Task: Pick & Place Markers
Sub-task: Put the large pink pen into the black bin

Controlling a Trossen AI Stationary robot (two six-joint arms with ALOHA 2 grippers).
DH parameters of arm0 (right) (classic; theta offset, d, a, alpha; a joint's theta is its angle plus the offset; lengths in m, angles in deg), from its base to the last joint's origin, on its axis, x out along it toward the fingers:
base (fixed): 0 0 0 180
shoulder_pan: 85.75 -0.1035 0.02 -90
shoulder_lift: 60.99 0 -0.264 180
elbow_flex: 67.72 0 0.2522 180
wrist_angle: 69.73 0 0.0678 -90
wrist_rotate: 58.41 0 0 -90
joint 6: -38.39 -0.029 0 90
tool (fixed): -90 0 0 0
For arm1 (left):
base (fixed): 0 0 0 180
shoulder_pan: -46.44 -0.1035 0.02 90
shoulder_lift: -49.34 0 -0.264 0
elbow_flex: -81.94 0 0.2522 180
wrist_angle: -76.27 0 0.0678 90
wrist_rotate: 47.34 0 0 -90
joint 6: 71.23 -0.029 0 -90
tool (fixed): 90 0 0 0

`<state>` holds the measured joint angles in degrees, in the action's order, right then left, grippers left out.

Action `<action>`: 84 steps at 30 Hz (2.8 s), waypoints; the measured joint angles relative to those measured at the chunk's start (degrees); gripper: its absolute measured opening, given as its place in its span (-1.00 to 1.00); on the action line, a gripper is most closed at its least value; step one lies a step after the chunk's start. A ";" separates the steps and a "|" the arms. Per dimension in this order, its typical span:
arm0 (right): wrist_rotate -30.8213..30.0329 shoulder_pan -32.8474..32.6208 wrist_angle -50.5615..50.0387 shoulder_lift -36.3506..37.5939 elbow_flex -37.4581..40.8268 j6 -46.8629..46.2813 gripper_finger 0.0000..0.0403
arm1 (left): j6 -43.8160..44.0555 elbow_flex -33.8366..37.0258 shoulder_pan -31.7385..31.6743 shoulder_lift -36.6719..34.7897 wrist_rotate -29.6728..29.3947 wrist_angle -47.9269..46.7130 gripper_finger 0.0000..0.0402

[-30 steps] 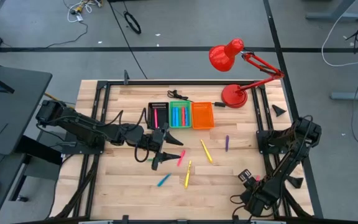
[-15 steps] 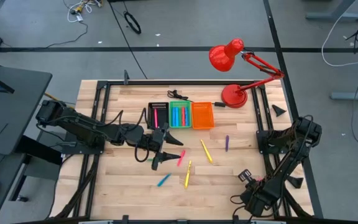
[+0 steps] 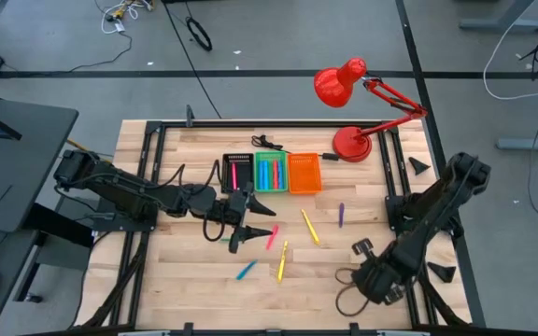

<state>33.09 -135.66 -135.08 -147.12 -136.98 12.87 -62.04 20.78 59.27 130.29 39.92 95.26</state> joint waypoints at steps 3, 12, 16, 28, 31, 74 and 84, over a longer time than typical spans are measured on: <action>-2.77 3.14 1.03 3.03 -0.02 -0.64 -0.90 | 0.10 0.00 -0.49 0.00 0.02 0.00 0.23; -10.79 11.54 10.42 8.63 -0.07 -0.19 -0.90 | 0.25 0.00 -2.10 0.00 0.02 0.09 0.23; -12.85 13.67 15.60 9.07 -0.09 0.97 -0.90 | 0.20 0.00 -2.32 0.00 0.01 0.09 0.23; -14.61 20.01 39.73 9.63 -0.13 8.13 -0.90 | 0.59 0.00 -2.44 0.00 0.01 0.09 0.23; -14.61 21.66 45.58 9.84 -0.16 10.96 -0.90 | 0.59 0.00 -2.44 0.00 0.02 0.11 0.23; -14.01 33.98 68.37 11.24 -0.20 16.68 -0.90 | -0.13 -8.92 -3.73 1.99 0.16 -9.38 0.13; -14.46 33.99 68.63 11.24 -0.20 17.47 -0.90 | 0.68 -8.92 -3.71 1.99 0.72 -10.05 -0.74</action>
<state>18.63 -101.67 -66.45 -135.88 -137.18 30.34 -61.35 11.86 55.56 132.28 40.63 85.21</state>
